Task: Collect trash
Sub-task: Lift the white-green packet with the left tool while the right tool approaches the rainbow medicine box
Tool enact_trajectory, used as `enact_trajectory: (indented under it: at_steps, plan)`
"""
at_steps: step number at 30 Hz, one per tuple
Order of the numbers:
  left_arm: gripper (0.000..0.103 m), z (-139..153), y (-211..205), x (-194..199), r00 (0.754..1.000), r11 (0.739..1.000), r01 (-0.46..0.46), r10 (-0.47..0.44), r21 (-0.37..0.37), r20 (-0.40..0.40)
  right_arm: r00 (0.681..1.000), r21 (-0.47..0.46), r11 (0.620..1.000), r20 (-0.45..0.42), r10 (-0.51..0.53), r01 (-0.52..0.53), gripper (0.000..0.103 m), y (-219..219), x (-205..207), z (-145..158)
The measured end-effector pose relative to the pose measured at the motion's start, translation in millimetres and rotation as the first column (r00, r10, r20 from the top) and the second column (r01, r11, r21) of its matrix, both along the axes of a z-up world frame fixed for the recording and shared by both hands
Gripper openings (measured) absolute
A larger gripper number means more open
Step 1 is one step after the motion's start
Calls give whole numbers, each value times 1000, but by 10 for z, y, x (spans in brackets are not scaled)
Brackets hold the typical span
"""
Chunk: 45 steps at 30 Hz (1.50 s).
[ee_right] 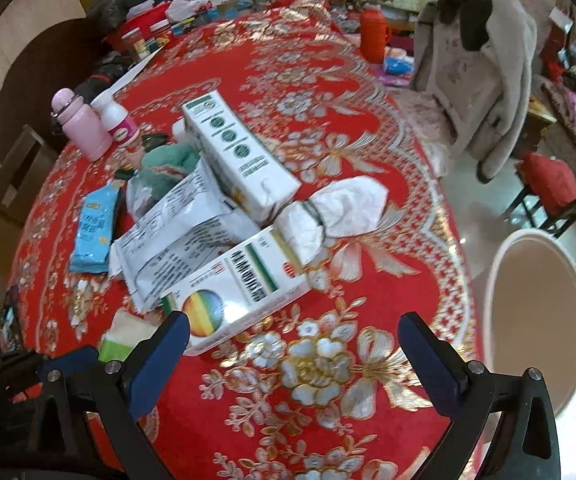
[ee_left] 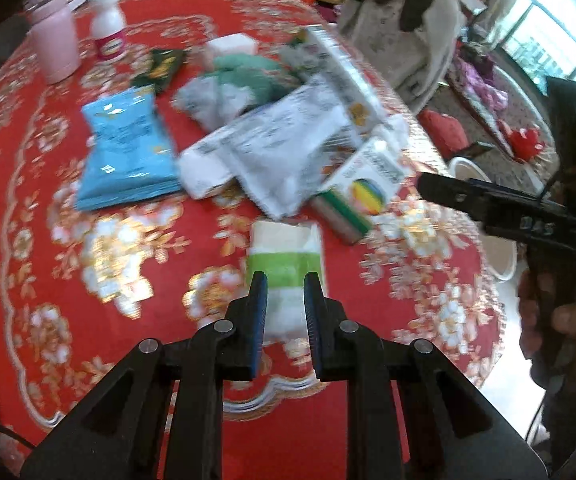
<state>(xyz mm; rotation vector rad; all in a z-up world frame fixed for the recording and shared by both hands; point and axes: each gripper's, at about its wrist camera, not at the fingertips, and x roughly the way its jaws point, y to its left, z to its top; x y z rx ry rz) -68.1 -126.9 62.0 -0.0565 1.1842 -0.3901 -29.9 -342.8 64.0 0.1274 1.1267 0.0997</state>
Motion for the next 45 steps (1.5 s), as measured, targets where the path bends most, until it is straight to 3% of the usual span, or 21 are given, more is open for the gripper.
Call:
enact_trajectory:
  at_steps: [3, 8, 20, 25, 31, 32, 35, 37, 42, 45]
  plan:
    - [16, -86, 115, 8, 999, 999, -40, 40, 10, -26, 1000, 41, 999, -29, -3, 5, 103, 17, 21, -60]
    - [17, -181, 145, 58, 994, 996, -66, 61, -58, -88, 998, 57, 998, -62, -27, 30, 103, 66, 74, -119]
    - [17, -81, 162, 51, 998, 998, -14, 10, -58, -65, 988, 31, 991, -86, -129, 132, 103, 405, 407, -295]
    - [17, -121, 86, 89, 997, 995, 9, -15, -95, -72, 990, -55, 995, -114, -89, 83, 103, 443, 379, -379]
    - [18, -181, -68, 156, 995, 995, 41, -49, -94, -84, 985, -196, 978, -137, -106, 78, 103, 94, 133, -302]
    - [18, -175, -62, 164, 996, 995, 35, -43, -95, -80, 981, -192, 977, -152, -119, 89, 103, 34, 124, -302]
    - [18, -127, -32, 174, 997, 995, 23, -30, -93, -71, 982, -28, 991, -130, -135, 133, 103, -92, 140, -220]
    - [18, -96, -9, 172, 998, 998, 22, -26, -66, -57, 980, 15, 987, -120, -156, 159, 103, -68, 183, -200]
    - [18, -67, 32, 112, 999, 999, 28, -29, -20, -35, 980, -30, 988, -122, -155, 153, 103, 317, 412, -296]
    - [23, -82, 13, 94, 999, 999, 33, -34, -16, -34, 977, -43, 986, -129, -168, 163, 103, 480, 475, -381]
